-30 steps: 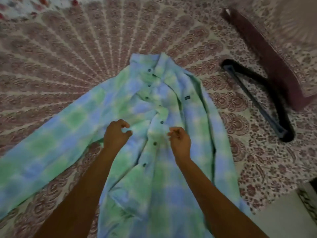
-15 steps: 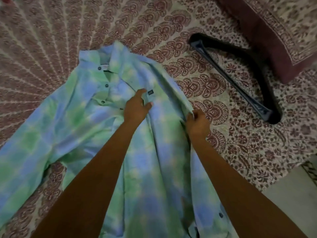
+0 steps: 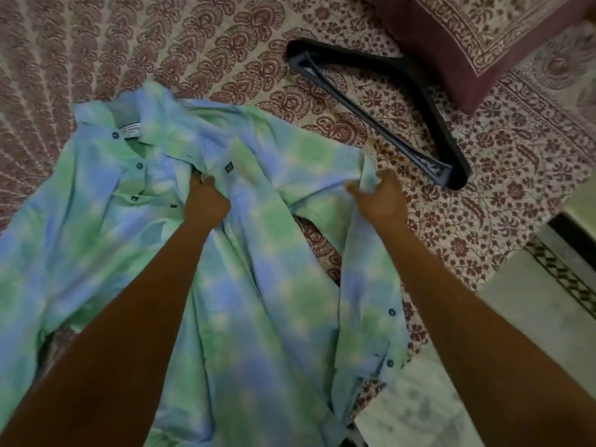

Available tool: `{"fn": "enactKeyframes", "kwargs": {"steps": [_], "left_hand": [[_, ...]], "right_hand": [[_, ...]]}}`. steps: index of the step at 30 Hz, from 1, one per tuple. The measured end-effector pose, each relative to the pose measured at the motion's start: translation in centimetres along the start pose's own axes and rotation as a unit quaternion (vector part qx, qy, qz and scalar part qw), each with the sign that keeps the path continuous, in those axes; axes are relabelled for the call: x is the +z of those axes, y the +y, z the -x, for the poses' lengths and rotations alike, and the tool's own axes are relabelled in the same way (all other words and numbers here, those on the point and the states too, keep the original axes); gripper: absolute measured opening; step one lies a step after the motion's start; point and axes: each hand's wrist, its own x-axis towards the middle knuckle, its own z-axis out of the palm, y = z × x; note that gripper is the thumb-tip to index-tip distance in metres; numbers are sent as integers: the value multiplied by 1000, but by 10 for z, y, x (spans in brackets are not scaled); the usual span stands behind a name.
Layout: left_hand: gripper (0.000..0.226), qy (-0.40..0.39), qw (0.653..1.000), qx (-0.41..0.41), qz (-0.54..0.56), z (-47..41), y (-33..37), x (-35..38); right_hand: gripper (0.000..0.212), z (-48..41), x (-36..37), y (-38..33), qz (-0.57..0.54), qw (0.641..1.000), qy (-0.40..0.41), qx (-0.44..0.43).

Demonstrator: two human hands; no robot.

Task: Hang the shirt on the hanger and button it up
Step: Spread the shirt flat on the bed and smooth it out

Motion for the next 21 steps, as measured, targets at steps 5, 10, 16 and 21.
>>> {"fn": "enactKeyframes", "kwargs": {"steps": [5, 10, 16, 21], "left_hand": [[59, 39, 999, 4, -33, 41, 22, 22], [73, -53, 992, 76, -90, 82, 22, 58], [87, -109, 975, 101, -165, 87, 1, 63], [89, -130, 971, 108, -169, 82, -3, 60]], "right_hand": [[103, 68, 33, 41, 183, 982, -26, 41], [94, 114, 53, 75, 225, 973, -44, 6], [41, 103, -2, 95, -39, 998, 38, 21], [19, 72, -80, 123, -330, 937, 47, 103]]}}
